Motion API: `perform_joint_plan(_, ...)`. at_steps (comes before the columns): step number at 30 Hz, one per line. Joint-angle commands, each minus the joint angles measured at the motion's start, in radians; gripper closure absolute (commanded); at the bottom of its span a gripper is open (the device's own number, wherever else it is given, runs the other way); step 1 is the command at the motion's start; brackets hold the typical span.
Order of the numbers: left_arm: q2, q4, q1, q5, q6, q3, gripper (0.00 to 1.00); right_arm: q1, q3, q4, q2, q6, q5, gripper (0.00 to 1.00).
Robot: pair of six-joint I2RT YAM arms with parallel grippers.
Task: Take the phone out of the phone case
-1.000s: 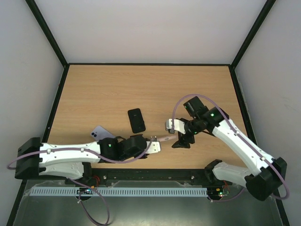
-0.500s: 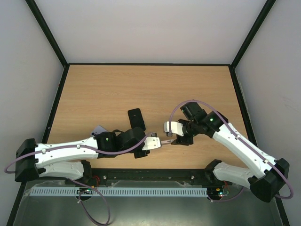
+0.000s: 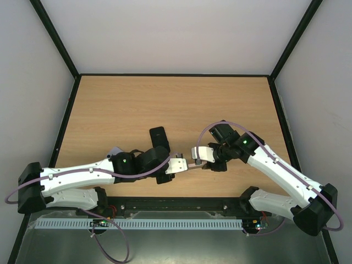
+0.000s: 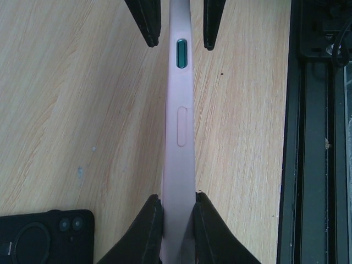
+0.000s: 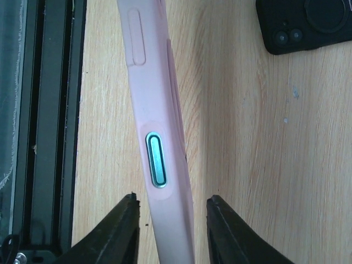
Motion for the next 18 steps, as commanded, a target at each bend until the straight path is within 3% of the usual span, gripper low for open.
perform_joint_plan(1, -0.011, 0.043, 0.011, 0.014, -0.01, 0.047, 0.97, 0.008, -0.005, -0.032, -0.019, -0.013, 0.035, 0.69)
perform_joint_plan(10, -0.023, 0.08, 0.055, 0.051, -0.02, 0.043, 0.97, 0.008, 0.004, -0.04, -0.021, 0.006, 0.014, 0.97)
perform_joint_plan(11, -0.024, 0.092, 0.066, 0.052, -0.037, 0.041, 0.93, 0.007, 0.013, -0.04, -0.02, 0.02, 0.011, 0.98)
perform_joint_plan(14, -0.046, 0.145, 0.089, -0.033, -0.119, 0.036, 0.46, 0.001, 0.031, -0.04, -0.018, 0.066, -0.007, 0.98)
perform_joint_plan(16, -0.085, 0.223, 0.097, -0.138, -0.193, 0.01, 0.25, -0.042, 0.06, -0.047, -0.013, 0.082, -0.069, 0.98)
perform_joint_plan(18, -0.131, 0.334, 0.134, -0.188, -0.264, -0.019, 0.16, -0.113, 0.096, -0.079, 0.006, 0.063, -0.144, 0.98)
